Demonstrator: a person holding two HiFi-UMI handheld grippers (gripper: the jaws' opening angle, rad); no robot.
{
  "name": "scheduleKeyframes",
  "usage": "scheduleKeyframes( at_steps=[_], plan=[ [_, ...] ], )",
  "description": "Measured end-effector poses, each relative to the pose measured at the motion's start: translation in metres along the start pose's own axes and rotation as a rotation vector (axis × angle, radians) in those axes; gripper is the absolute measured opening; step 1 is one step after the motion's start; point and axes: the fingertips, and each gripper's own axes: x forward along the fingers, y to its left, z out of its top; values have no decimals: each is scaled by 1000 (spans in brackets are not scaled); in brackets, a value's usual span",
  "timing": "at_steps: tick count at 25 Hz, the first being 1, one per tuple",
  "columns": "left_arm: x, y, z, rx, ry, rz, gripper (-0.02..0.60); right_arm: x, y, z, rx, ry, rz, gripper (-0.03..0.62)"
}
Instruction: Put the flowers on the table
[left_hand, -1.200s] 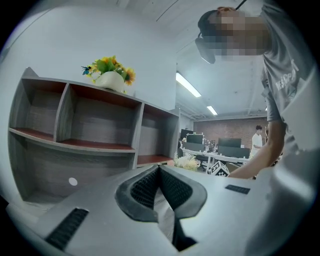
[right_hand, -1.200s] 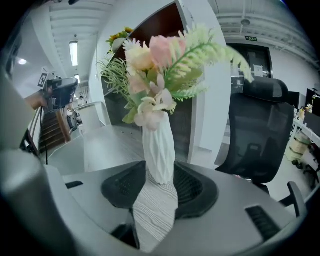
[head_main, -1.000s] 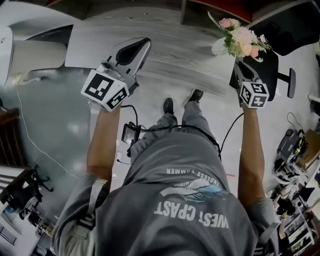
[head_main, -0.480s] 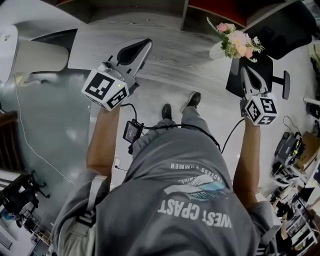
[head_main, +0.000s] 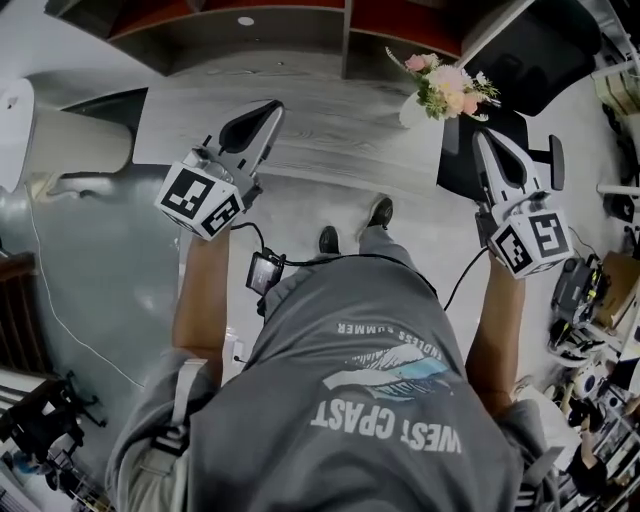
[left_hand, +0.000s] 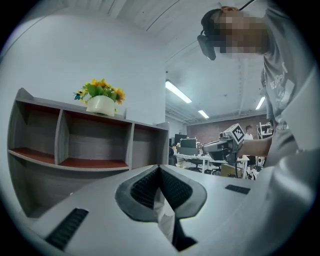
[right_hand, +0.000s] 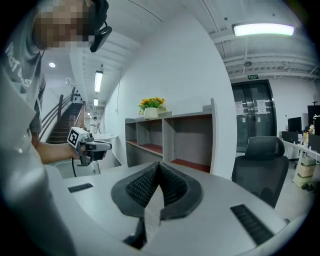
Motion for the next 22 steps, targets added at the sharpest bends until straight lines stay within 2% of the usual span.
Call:
scheduleKeyframes(
  at_steps=[5, 8, 13, 17, 22],
  plan=[
    [-9, -4, 0, 1, -1, -4, 15, -15, 25, 26, -28, -18, 30, 26],
    [-14, -8, 1, -2, -1, 0, 15, -24, 30, 40, -32, -29, 20, 26],
    [-14, -13, 1, 4, -6, -17, 15, -45, 25, 30, 7, -54, -18, 26],
    [-18, -15, 0, 3, -3, -22, 15, -48, 31, 37, -39, -36, -17, 26],
    [-20, -16, -1, 1, 3, -28, 15, -50, 34, 34, -35, -27, -29, 26]
  ],
)
